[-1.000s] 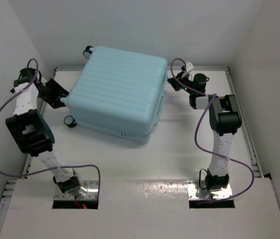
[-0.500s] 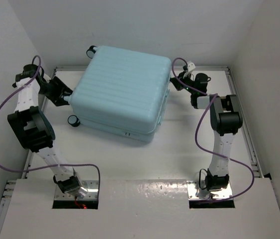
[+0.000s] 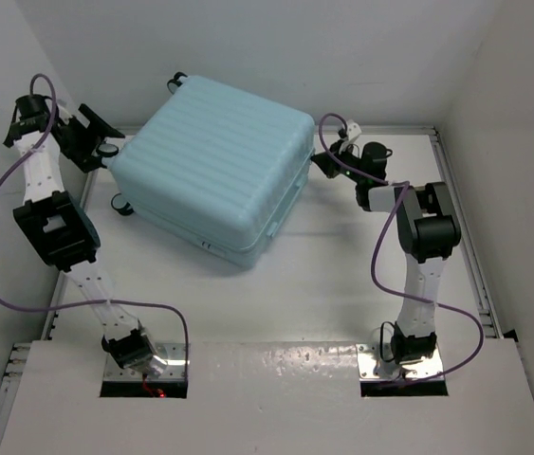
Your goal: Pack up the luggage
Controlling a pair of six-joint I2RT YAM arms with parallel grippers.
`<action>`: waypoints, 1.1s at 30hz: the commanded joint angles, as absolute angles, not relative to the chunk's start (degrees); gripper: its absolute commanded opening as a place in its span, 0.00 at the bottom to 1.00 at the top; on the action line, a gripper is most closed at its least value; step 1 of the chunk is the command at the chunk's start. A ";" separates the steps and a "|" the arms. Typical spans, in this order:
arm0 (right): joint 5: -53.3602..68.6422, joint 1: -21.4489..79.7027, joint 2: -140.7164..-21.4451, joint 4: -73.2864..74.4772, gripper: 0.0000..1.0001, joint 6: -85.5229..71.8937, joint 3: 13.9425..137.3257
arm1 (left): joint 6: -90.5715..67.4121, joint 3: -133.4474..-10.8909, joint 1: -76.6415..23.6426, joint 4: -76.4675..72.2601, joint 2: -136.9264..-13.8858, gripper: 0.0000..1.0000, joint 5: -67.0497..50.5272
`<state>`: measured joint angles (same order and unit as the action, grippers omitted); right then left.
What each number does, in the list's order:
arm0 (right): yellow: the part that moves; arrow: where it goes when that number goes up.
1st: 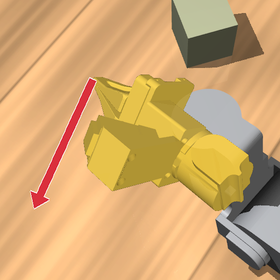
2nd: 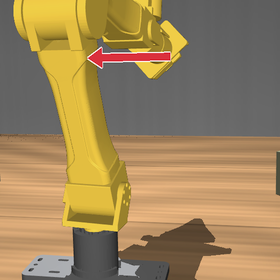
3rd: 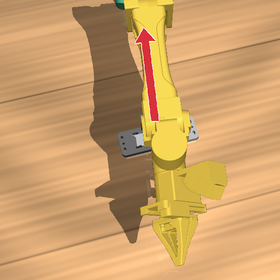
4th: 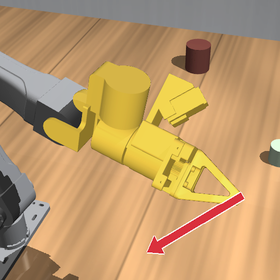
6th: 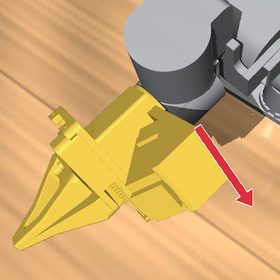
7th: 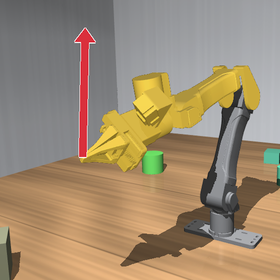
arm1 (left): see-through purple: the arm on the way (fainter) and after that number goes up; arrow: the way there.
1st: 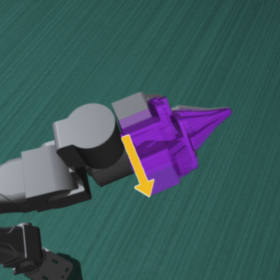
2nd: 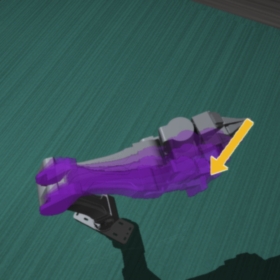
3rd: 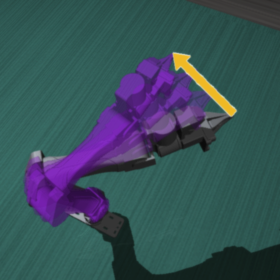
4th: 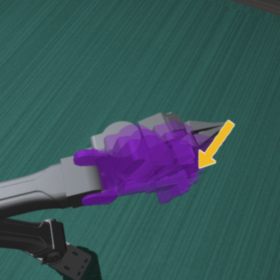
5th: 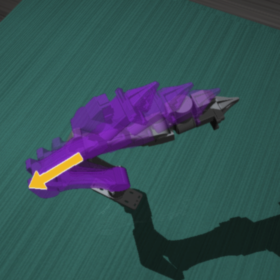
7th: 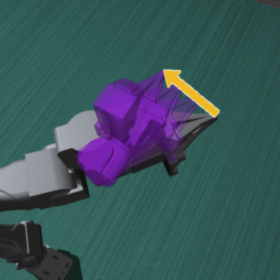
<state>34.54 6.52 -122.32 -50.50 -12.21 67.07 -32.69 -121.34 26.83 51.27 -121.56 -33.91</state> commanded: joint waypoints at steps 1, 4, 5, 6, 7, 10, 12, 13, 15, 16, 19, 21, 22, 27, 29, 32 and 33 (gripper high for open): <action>45.70 13.27 -119.09 -55.63 0.00 -15.99 68.29 | -35.50 -120.96 28.48 45.08 -112.61 1.00 -36.74; 45.97 14.15 -119.27 -55.72 0.00 -16.52 68.64 | -39.28 -110.42 28.48 45.87 -102.71 1.00 -39.11; 45.88 14.59 -119.27 -55.72 0.00 -16.61 68.82 | -39.29 -108.22 27.95 47.36 -100.57 1.00 -39.11; 45.88 14.85 -119.18 -55.55 0.00 -16.44 69.08 | -40.07 -103.58 27.95 47.98 -98.72 1.00 -39.11; 45.79 15.03 -119.18 -55.29 0.00 -16.44 69.26 | -40.08 -101.45 27.95 48.68 -96.44 1.00 -39.11; 45.88 15.64 -119.36 -54.67 0.00 -16.17 69.78 | -41.74 -94.41 28.74 47.91 -96.42 1.00 -42.79; 46.05 16.26 -119.53 -54.41 0.00 -16.00 69.96 | -44.03 -92.38 28.74 45.01 -97.55 0.98 -44.90; 46.14 16.35 -119.27 -54.40 0.00 -15.82 69.96 | -44.56 -91.59 28.74 43.09 -98.25 0.94 -45.43; 46.32 16.70 -119.01 -53.88 0.00 -15.73 69.87 | -45.62 -91.58 29.35 41.49 -100.36 0.89 -46.31; 46.41 16.61 -118.66 -53.70 0.00 -15.21 69.87 | -45.62 -92.80 29.36 40.61 -101.07 0.88 -46.32; 46.41 16.61 -118.22 -53.09 0.00 -14.51 69.35 | -46.23 -96.41 31.90 39.03 -103.00 0.89 -45.80; 46.14 16.52 -118.30 -52.91 0.00 -14.33 69.26 | -46.23 -97.03 33.39 39.02 -103.01 0.89 -44.74; 46.06 16.61 -118.13 -52.91 0.00 -14.50 69.26 | -46.23 -97.03 33.40 39.02 -103.01 0.89 -44.21; 45.70 16.70 -118.30 -52.30 0.00 -13.80 69.17 | -49.47 -98.78 35.06 34.64 -105.81 0.89 -42.37; 45.53 16.62 -118.30 -51.42 0.00 -13.19 69.34 | -50.53 -101.24 35.60 33.76 -107.74 0.89 -42.36; 45.44 16.52 -118.21 -51.07 0.00 -12.92 69.52 | -51.06 -101.95 35.60 32.35 -108.37 0.89 -40.78; 45.35 16.61 -118.21 -50.80 0.00 -12.92 69.70 | -51.76 -101.95 35.60 32.34 -108.37 0.89 -40.17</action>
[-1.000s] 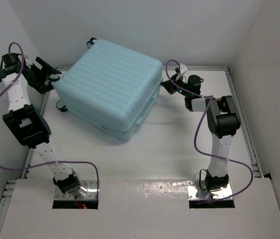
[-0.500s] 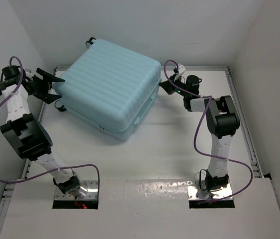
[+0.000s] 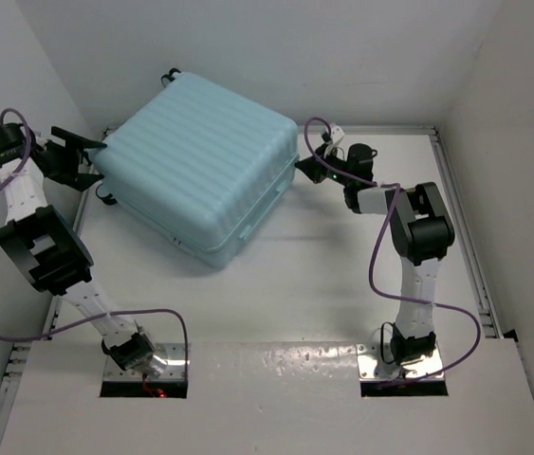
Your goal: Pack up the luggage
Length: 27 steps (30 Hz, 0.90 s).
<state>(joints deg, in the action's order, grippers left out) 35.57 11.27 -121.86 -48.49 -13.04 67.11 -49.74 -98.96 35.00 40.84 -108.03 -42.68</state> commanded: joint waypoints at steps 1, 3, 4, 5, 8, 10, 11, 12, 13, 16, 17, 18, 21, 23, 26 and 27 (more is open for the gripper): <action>45.35 16.70 -118.39 -50.89 0.00 -12.66 69.78 | -51.77 -101.95 35.60 32.34 -108.37 0.89 -39.12; 45.18 16.87 -118.39 -50.71 0.00 -12.74 69.96 | -52.29 -101.95 35.60 31.38 -108.89 0.89 -38.06; 45.18 16.79 -118.56 -50.89 0.00 -12.74 70.13 | -52.29 -102.74 36.20 30.77 -108.90 0.89 -36.75; 45.09 16.79 -118.56 -50.80 0.00 -12.66 70.14 | -52.29 -103.44 36.21 30.15 -109.42 0.87 -36.74; 45.00 16.96 -118.48 -50.63 0.00 -12.57 70.22 | -50.89 -107.12 36.21 30.15 -109.95 0.87 -33.07; 45.00 16.70 -118.48 -50.63 0.00 -12.57 70.22 | -50.28 -107.66 36.73 30.15 -109.17 0.87 -31.21; 45.00 16.96 -118.48 -50.63 0.00 -12.48 70.22 | -48.97 -107.67 36.74 30.15 -108.64 0.87 -29.81; 45.00 16.88 -118.39 -50.62 0.00 -12.39 70.22 | -47.91 -108.19 36.74 31.28 -108.63 0.89 -28.84; 44.74 16.79 -118.39 -50.62 0.00 -12.39 70.31 | -46.77 -108.19 36.74 32.77 -108.11 0.89 -28.05; 44.65 16.79 -118.74 -50.89 0.00 -12.31 70.57 | -45.97 -107.58 36.74 32.78 -108.11 0.91 -26.63; 44.65 16.96 -118.91 -50.80 0.00 -12.65 70.58 | -47.18 -107.58 36.74 32.78 -109.15 0.91 -27.15; 44.65 16.79 -118.83 -50.89 0.00 -12.57 70.58 | -47.81 -108.27 36.04 32.78 -109.86 0.91 -27.77; 44.65 16.88 -119.09 -50.80 0.00 -12.57 70.84 | -48.43 -109.33 33.85 32.08 -111.01 0.91 -27.16; 44.56 16.87 -119.09 -50.62 0.00 -12.57 70.93 | -49.04 -109.34 33.05 31.29 -111.71 0.91 -26.63; 44.65 16.88 -119.27 -50.62 0.00 -12.39 70.84 | -51.06 -111.79 31.39 29.44 -114.87 0.91 -26.63; 44.56 16.88 -119.01 -50.54 0.00 -12.39 70.67 | -51.06 -112.58 30.51 28.57 -116.61 0.91 -26.63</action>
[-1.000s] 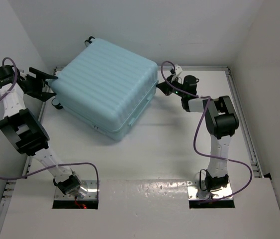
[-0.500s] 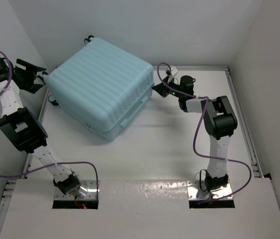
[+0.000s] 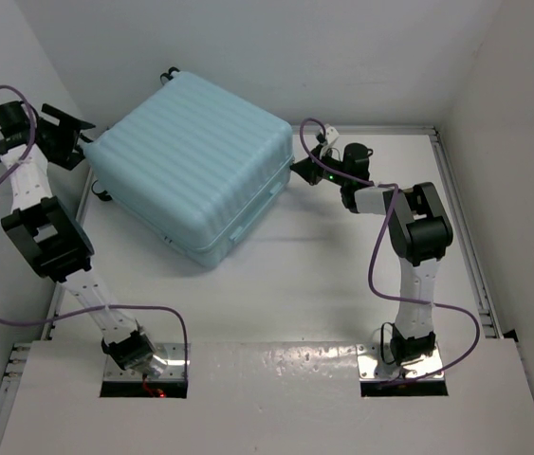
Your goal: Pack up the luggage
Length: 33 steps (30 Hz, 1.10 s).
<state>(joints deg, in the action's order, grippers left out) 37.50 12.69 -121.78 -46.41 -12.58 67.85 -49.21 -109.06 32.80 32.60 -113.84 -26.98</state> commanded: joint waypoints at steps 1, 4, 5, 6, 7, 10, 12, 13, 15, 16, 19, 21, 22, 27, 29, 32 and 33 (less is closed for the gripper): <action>44.65 16.70 -118.92 -50.54 0.00 -12.22 70.40 | -51.76 -113.98 30.50 27.87 -117.50 0.91 -27.15; 44.82 16.87 -118.74 -50.45 0.00 -12.13 70.05 | -52.38 -115.39 28.56 26.10 -120.22 0.89 -27.16; 44.82 16.87 -118.65 -50.62 0.00 -12.13 70.05 | -52.38 -115.92 27.87 25.49 -120.23 0.87 -27.16; 45.00 16.79 -118.57 -50.54 0.00 -12.13 69.96 | -52.90 -115.93 27.34 24.71 -120.84 0.86 -27.68; 45.09 16.70 -118.65 -50.80 0.00 -12.13 69.79 | -52.91 -115.41 27.33 24.18 -120.85 0.75 -28.38; 45.26 16.61 -118.13 -51.06 0.00 -12.13 69.17 | -53.53 -112.78 27.33 22.86 -120.85 0.43 -30.22; 45.26 16.44 -117.95 -51.59 0.00 -12.13 68.65 | -52.92 -110.84 27.33 22.85 -119.28 0.27 -30.76; 45.26 16.61 -117.86 -51.77 0.00 -12.22 68.47 | -52.91 -109.96 27.33 22.85 -118.75 0.20 -30.76; 45.35 16.44 -117.77 -52.38 0.00 -12.48 68.12 | -52.39 -108.55 27.94 22.85 -117.34 0.11 -31.46; 45.35 16.61 -117.86 -52.47 0.00 -12.48 67.94 | -52.38 -106.80 28.56 22.85 -117.33 0.07 -32.42; 45.17 16.26 -117.69 -52.82 0.00 -12.74 67.68 | -52.38 -102.94 30.14 22.85 -115.58 0.04 -34.18; 45.09 16.00 -117.51 -52.82 0.00 -12.74 67.33 | -51.34 -100.73 30.15 22.32 -114.44 0.10 -35.41; 45.17 15.91 -117.34 -53.00 0.00 -12.74 67.32 | -50.72 -99.50 30.15 21.63 -113.82 0.24 -37.77; 45.09 15.64 -117.42 -53.00 0.00 -12.74 66.89 | -50.62 -95.36 30.15 16.98 -111.89 0.61 -40.86; 45.18 15.56 -117.51 -53.09 0.00 -12.83 66.88 | -52.90 -94.05 30.15 15.04 -111.88 0.62 -41.48; 45.26 15.73 -117.33 -53.09 0.00 -12.74 66.80 | -55.63 -94.04 30.67 12.67 -111.88 0.59 -42.01; 45.26 15.47 -117.33 -53.09 0.00 -12.74 66.88 | -56.50 -93.52 30.67 11.96 -111.88 0.61 -42.01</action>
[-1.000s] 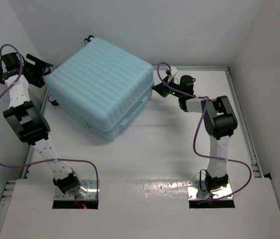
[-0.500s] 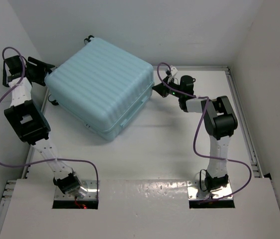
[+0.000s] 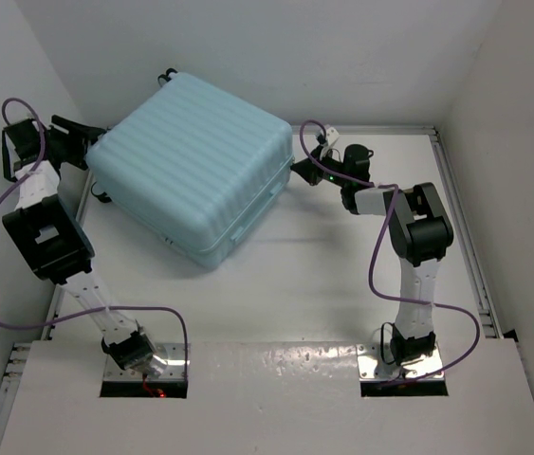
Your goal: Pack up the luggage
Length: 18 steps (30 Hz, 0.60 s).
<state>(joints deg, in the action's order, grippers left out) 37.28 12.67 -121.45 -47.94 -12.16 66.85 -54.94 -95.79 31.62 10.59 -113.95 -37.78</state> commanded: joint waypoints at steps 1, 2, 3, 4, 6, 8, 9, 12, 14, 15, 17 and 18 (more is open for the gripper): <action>45.35 15.47 -117.16 -53.09 0.00 -12.92 66.80 | -57.21 -93.52 31.28 10.65 -111.88 0.64 -42.01; 45.44 15.38 -116.90 -53.00 0.00 -12.75 66.71 | -57.22 -93.52 31.29 10.63 -111.28 0.74 -41.32; 45.35 15.12 -117.07 -53.09 0.00 -12.83 66.62 | -57.22 -93.52 31.99 10.63 -111.27 0.76 -40.79; 45.44 15.20 -116.90 -53.00 0.00 -12.75 66.53 | -57.22 -94.04 31.99 9.85 -110.57 0.78 -40.78; 45.44 14.94 -116.98 -53.09 0.00 -12.83 66.45 | -57.74 -94.57 32.52 9.84 -110.57 0.80 -40.78; 45.44 14.94 -116.89 -53.17 0.00 -12.74 66.36 | -58.27 -94.57 33.05 9.84 -110.57 0.82 -40.78; 45.53 15.03 -116.98 -53.35 0.00 -13.09 66.36 | -58.27 -94.57 33.05 9.15 -110.57 0.80 -41.30; 45.44 14.94 -117.07 -53.35 0.00 -12.92 66.36 | -58.97 -94.57 33.66 8.44 -110.57 0.73 -42.00; 45.35 14.94 -116.90 -53.35 0.00 -13.09 66.27 | -58.97 -94.57 34.27 7.82 -110.04 0.75 -41.23; 45.35 14.94 -116.98 -53.26 0.00 -12.92 66.27 | -58.97 -94.57 34.28 7.82 -110.04 0.69 -41.22; 45.35 15.03 -117.07 -53.09 0.00 -12.92 66.53 | -58.97 -94.57 34.28 7.82 -110.04 0.51 -41.74; 45.44 14.94 -117.24 -53.09 0.00 -12.92 66.45 | -58.97 -94.57 34.28 7.82 -110.04 0.37 -41.75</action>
